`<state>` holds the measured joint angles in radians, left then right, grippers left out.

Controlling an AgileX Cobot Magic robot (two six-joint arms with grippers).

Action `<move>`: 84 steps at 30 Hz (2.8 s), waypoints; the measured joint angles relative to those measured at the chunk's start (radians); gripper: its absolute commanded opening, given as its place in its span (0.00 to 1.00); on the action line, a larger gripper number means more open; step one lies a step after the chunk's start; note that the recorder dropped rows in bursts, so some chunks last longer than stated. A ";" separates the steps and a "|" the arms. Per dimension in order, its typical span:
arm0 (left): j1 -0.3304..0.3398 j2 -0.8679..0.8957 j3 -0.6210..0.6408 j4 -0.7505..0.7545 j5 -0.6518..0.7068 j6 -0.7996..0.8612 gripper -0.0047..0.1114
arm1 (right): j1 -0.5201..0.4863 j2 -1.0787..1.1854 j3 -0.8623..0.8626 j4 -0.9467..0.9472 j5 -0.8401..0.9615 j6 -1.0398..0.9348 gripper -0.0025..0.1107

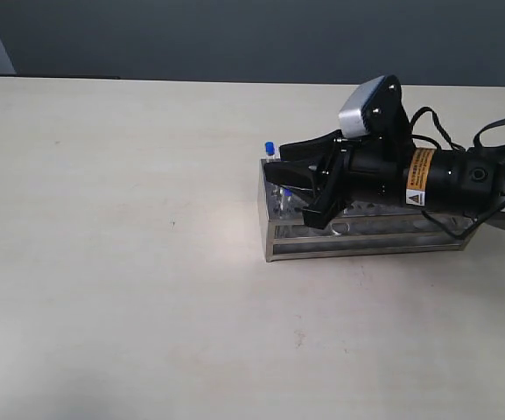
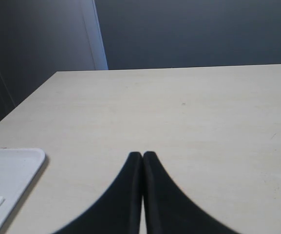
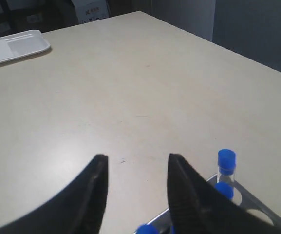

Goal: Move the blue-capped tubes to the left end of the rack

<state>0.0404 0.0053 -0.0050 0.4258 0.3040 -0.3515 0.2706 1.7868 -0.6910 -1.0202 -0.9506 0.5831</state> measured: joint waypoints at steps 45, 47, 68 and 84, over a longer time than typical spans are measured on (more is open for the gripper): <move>0.000 0.000 0.000 0.000 0.000 0.000 0.04 | 0.000 -1.225 0.197 0.284 0.996 0.106 0.02; 0.000 0.000 0.000 0.000 0.000 0.000 0.04 | 0.000 -1.305 0.246 0.322 1.032 0.120 0.02; 0.000 0.000 0.000 0.000 0.000 0.000 0.04 | 0.000 -1.478 0.441 0.580 1.259 -0.126 0.02; 0.000 0.000 0.000 0.000 0.000 0.000 0.04 | -0.211 -1.551 0.688 1.020 0.837 -0.483 0.02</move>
<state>0.0404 0.0053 -0.0050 0.4258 0.3040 -0.3515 0.0594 0.2356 -0.0030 0.0000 -0.1133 0.1004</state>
